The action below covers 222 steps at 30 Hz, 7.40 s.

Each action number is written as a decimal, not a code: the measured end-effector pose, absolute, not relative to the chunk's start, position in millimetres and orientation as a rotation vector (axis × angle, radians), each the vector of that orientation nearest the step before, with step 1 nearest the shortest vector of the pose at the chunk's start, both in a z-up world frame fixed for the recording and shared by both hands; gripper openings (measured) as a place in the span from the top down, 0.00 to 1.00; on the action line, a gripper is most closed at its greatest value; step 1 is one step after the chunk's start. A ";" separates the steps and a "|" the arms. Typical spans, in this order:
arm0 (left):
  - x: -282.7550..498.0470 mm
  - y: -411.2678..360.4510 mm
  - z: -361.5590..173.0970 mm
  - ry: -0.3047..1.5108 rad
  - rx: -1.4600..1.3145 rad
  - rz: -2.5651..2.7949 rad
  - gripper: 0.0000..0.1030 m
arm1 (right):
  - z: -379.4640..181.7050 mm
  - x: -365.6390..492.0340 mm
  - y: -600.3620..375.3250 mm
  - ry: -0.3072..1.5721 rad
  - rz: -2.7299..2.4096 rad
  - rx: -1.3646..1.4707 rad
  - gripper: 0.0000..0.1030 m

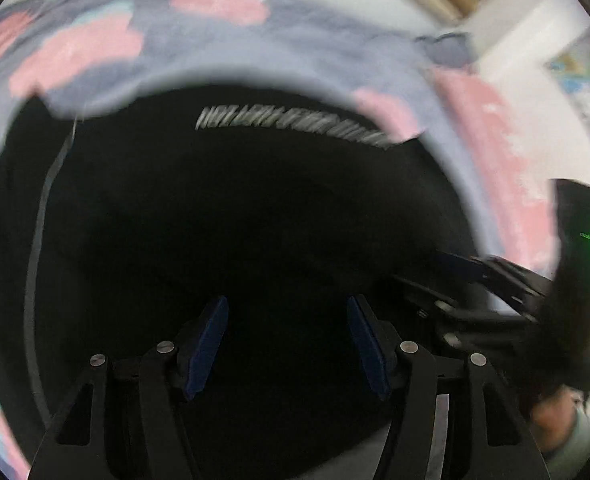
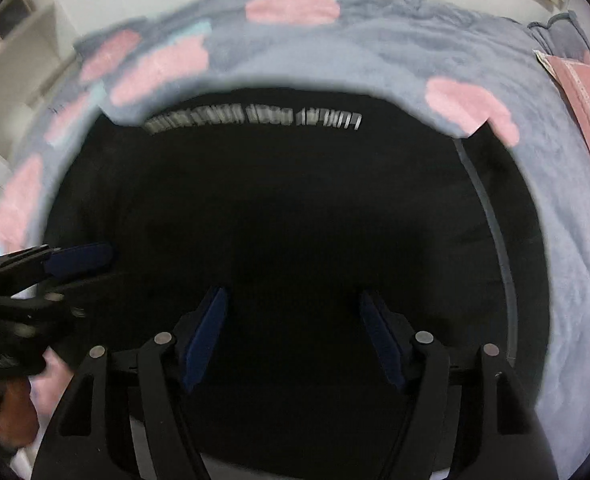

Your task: Fold large clothes

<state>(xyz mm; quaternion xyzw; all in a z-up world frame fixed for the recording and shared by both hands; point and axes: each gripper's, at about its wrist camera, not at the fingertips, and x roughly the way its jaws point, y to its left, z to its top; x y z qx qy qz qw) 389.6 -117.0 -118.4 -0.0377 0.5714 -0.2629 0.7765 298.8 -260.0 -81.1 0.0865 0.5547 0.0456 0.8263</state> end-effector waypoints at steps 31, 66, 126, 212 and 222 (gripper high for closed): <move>443.0 -104.7 -108.3 1.234 -0.104 -0.524 0.39 | -89.4 351.4 -305.6 1.155 0.082 0.322 0.29; 407.7 82.9 -73.8 1.178 -0.235 -0.197 0.38 | -58.5 252.5 -377.6 1.187 -0.132 0.304 0.22; 284.6 46.3 -38.1 1.141 -0.625 -0.829 0.63 | -2.2 173.9 -421.6 1.093 0.441 0.609 0.58; 34.8 -38.2 -93.4 0.922 -0.026 -0.381 0.29 | -30.0 26.2 -346.4 0.955 0.009 0.150 0.13; -54.4 -34.8 2.1 0.617 0.118 -0.175 0.28 | 72.3 -42.1 -347.0 0.662 0.032 0.196 0.08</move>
